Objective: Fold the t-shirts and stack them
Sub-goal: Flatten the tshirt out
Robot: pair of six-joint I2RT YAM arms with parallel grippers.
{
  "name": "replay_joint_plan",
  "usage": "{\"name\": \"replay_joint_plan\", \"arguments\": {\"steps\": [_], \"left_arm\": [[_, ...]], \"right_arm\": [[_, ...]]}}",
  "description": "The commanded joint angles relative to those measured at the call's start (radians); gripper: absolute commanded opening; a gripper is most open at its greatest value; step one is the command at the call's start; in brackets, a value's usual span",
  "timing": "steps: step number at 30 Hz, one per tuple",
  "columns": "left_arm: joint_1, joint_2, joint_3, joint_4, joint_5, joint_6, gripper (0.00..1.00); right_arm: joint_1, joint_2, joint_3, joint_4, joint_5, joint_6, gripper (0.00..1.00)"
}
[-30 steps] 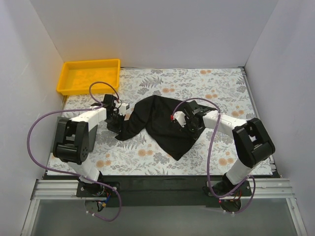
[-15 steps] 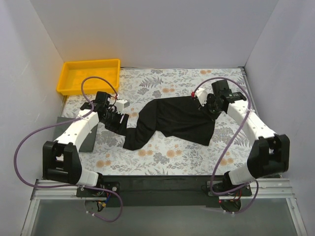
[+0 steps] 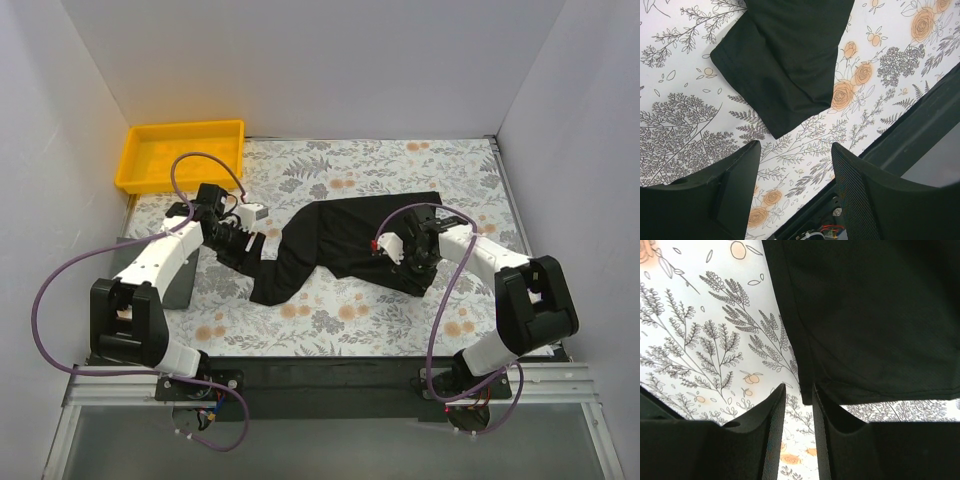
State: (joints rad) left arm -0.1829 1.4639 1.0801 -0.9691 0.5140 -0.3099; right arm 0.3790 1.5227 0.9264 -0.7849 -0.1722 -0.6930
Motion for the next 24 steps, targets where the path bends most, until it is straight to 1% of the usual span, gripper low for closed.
{"name": "replay_joint_plan", "arguments": {"steps": [1, 6, 9, 10, 12, 13, 14, 16, 17, 18, 19, 22, 24], "left_arm": [[-0.007, -0.037, 0.014, -0.013, 0.026, 0.023, 0.58], [-0.012, -0.039, -0.002, -0.008, 0.026, 0.034, 0.58], [-0.044, -0.045, -0.020, -0.026, 0.024, 0.097, 0.58], [-0.053, -0.056, -0.031, -0.017, 0.012, 0.115, 0.57], [-0.069, -0.099, -0.074, 0.010, 0.008, 0.208, 0.56], [-0.073, -0.114, -0.084, 0.020, 0.008, 0.247, 0.55], [-0.075, -0.128, -0.100, 0.024, 0.011, 0.352, 0.52], [-0.078, -0.166, -0.138, 0.050, 0.011, 0.444, 0.51], [-0.078, -0.174, -0.149, 0.050, 0.017, 0.509, 0.50], [-0.078, -0.181, -0.160, 0.046, 0.023, 0.608, 0.49], [-0.078, -0.182, -0.170, 0.040, 0.027, 0.659, 0.49], [-0.079, -0.145, -0.163, 0.043, 0.030, 0.706, 0.49], [-0.079, -0.105, -0.140, -0.005, 0.047, 0.759, 0.49]], "right_arm": [[0.011, 0.017, -0.032, 0.056, 0.028, -0.017, 0.35], [0.015, 0.045, -0.070, 0.114, 0.068, -0.019, 0.37], [0.018, 0.054, -0.086, 0.133, 0.083, -0.020, 0.32], [0.021, 0.056, -0.090, 0.133, 0.083, -0.020, 0.29], [0.024, 0.048, -0.092, 0.130, 0.086, -0.017, 0.07], [0.027, 0.044, -0.093, 0.124, 0.088, -0.014, 0.01], [0.028, 0.037, -0.086, 0.112, 0.085, -0.014, 0.01], [0.029, 0.011, -0.075, 0.096, 0.079, -0.004, 0.01], [0.028, 0.002, -0.058, 0.084, 0.073, 0.000, 0.01], [0.028, -0.019, -0.051, 0.076, 0.071, 0.010, 0.01], [0.028, -0.030, -0.043, 0.072, 0.069, 0.015, 0.01], [0.026, -0.067, -0.008, 0.053, 0.063, 0.038, 0.01], [0.028, -0.081, 0.012, 0.035, 0.057, 0.047, 0.01]]}}
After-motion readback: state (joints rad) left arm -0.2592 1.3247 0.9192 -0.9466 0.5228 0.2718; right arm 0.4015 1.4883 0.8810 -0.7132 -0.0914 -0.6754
